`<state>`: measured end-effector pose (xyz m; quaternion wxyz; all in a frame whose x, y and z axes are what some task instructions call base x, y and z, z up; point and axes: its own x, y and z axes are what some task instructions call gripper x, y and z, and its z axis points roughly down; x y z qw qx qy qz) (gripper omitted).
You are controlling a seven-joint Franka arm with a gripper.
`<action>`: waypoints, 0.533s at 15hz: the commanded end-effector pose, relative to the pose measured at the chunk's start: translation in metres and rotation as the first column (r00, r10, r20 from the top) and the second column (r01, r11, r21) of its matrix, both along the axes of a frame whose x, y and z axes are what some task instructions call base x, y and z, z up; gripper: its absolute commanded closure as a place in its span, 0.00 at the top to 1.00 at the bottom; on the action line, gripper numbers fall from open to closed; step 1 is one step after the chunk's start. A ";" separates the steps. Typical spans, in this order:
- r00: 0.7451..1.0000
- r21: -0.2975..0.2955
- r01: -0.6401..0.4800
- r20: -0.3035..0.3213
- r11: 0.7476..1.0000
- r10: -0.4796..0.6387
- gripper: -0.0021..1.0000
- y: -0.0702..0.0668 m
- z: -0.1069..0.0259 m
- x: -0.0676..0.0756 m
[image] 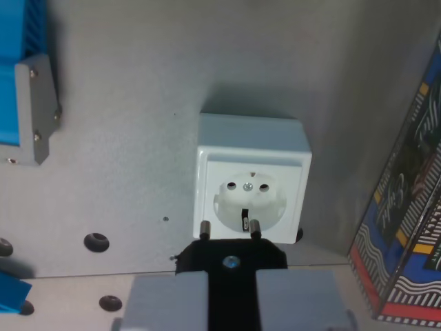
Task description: Move above the white socket
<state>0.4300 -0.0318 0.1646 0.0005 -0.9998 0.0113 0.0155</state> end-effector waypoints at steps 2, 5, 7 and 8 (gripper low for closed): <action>0.991 0.031 0.084 0.100 0.996 -0.086 0.00 -0.004 -0.018 -0.009; 0.991 0.033 0.091 0.098 0.995 -0.094 0.00 -0.006 -0.029 -0.015; 0.990 0.033 0.096 0.097 0.995 -0.099 0.00 -0.007 -0.035 -0.018; 0.990 0.033 0.099 0.099 0.994 -0.102 0.00 -0.008 -0.037 -0.020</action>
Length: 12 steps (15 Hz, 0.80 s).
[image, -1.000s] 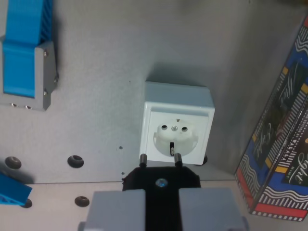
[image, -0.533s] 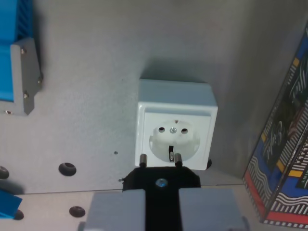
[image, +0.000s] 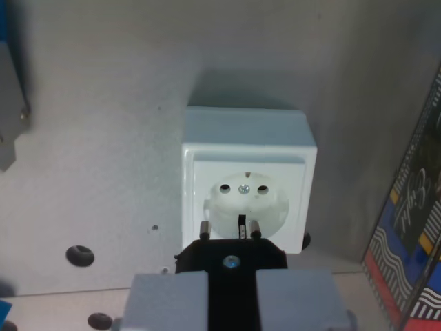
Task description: Move above the white socket
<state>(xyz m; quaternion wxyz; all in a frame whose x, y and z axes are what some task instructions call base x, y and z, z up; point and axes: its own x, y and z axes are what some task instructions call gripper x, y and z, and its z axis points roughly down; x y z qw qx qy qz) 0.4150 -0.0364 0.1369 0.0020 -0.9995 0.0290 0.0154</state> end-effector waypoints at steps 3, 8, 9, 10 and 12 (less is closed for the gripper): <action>0.992 0.029 0.071 0.098 0.997 -0.074 0.00 -0.005 -0.016 -0.009; 0.992 0.032 0.070 0.106 0.997 -0.073 0.00 -0.006 -0.026 -0.015; 0.992 0.033 0.069 0.104 0.997 -0.072 0.00 -0.007 -0.027 -0.016; 0.992 0.034 0.068 0.105 0.997 -0.071 0.00 -0.007 -0.028 -0.017; 0.992 0.036 0.067 0.106 0.997 -0.071 0.00 -0.008 -0.030 -0.018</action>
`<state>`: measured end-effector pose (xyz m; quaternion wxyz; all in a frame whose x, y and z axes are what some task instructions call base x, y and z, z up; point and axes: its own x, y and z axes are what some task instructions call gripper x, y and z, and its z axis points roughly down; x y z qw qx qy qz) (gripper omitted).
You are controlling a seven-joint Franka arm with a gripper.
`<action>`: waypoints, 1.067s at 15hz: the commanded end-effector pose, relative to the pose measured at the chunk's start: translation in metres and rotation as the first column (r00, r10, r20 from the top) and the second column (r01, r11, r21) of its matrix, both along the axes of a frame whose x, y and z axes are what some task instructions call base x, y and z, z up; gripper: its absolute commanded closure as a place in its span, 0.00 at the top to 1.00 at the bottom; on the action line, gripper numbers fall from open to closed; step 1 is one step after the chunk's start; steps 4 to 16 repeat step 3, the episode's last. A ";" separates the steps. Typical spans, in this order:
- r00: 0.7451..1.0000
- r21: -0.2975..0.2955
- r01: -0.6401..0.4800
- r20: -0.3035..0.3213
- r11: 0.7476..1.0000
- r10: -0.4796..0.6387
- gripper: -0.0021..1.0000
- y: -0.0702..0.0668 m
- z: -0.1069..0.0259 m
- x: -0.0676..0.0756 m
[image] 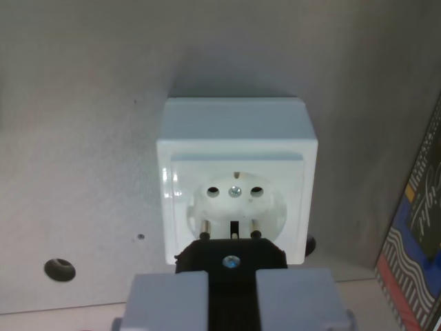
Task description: Move above the white socket
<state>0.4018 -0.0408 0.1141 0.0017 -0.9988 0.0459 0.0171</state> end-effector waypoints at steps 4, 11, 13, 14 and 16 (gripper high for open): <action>0.993 0.034 0.030 0.110 0.999 -0.034 0.00 -0.004 -0.010 -0.007; 0.993 0.034 0.030 0.110 0.999 -0.034 0.00 -0.004 -0.010 -0.007; 0.993 0.034 0.030 0.110 0.999 -0.034 0.00 -0.004 -0.010 -0.007; 0.993 0.034 0.030 0.110 0.999 -0.034 0.00 -0.004 -0.010 -0.007; 0.993 0.034 0.030 0.110 0.999 -0.034 0.00 -0.004 -0.010 -0.007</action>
